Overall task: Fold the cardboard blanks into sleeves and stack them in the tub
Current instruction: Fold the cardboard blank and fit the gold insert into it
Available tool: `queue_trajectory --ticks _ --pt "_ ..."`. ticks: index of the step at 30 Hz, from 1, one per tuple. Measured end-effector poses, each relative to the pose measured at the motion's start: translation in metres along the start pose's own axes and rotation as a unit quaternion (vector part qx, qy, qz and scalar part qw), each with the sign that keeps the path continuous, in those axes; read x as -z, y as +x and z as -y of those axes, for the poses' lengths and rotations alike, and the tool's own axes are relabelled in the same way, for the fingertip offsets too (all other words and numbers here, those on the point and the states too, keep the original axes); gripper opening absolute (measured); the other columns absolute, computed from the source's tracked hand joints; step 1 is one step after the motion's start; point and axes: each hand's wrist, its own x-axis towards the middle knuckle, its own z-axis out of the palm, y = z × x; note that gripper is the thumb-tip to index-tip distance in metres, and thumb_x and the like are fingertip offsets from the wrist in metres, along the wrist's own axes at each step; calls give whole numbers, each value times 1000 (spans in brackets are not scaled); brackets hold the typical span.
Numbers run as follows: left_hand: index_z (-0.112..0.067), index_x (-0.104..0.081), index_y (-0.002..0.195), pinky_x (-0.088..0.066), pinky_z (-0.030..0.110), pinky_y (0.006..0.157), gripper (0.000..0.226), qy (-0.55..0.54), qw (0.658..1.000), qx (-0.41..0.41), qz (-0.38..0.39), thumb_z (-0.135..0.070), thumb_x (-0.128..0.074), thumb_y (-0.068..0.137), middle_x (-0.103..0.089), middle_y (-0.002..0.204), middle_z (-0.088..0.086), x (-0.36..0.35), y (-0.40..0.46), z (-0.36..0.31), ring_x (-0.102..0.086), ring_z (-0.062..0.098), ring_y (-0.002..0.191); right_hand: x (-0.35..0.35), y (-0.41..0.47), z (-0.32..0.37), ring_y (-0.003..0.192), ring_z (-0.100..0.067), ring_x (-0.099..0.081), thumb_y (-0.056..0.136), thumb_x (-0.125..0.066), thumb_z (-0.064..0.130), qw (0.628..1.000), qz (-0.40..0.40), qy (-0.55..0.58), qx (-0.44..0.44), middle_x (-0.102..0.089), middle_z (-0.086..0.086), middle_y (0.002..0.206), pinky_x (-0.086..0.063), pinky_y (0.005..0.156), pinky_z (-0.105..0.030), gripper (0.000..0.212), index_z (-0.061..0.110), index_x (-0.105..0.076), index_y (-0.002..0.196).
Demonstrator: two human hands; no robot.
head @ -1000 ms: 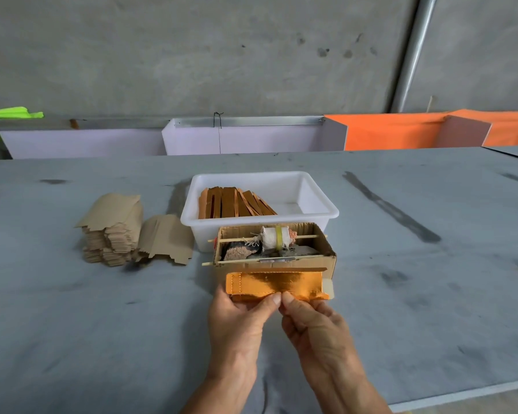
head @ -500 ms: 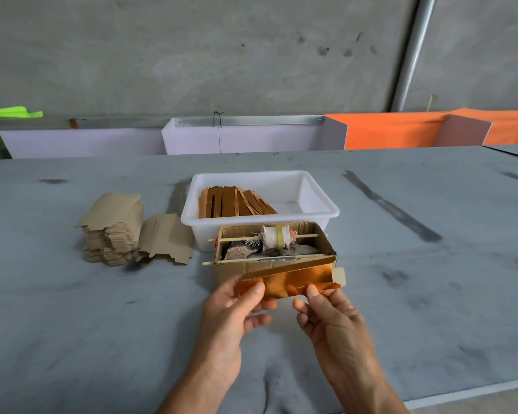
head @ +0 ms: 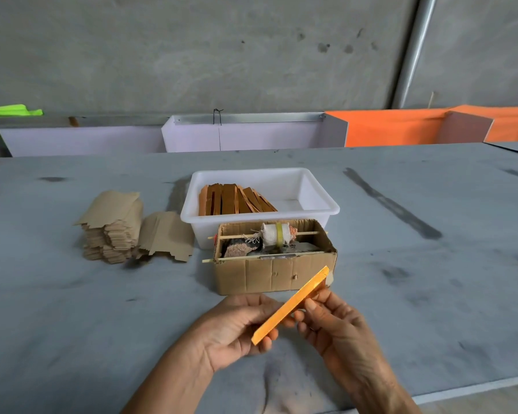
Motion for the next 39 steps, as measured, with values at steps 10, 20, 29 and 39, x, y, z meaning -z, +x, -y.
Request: queue_trajectory --ticks 10,20,29,39 --pt "2 -64 93 -54 24 57 28 38 994 -77 -62 5 -72 66 -69 76 18 1 8 8 -67 21 63 -11 -1 -10 58 -20 -65 68 -57 -4 998 -14 56 -35 -69 -21 77 -55 51 -23 16 -8 -72 75" --pt "2 -60 94 -52 25 50 17 129 970 -167 -120 9 -65 80 -68 68 7 -1 2 6 -63 15 58 -17 -6 -12 70 -24 -70 67 -61 -7 997 1 57 -53 -70 -24 81 -58 60 -23 14 -10 -72 75" --pt "-8 -59 83 -50 22 60 22 207 941 -228 -140 12 -67 76 -64 67 3 -1 2 7 -60 12 64 -25 -6 -12 53 -14 -62 69 -69 8 994 -50 -59 -73 -65 -15 64 -54 45 -23 9 5 -69 61" --pt "-13 -60 96 -42 17 44 35 199 950 -183 -158 11 -71 72 -69 82 10 -6 2 12 -59 5 50 -27 -5 -12 47 -12 -55 81 -66 7 987 -121 -101 -36 -59 -8 53 -41 45 -22 32 11 -56 51"
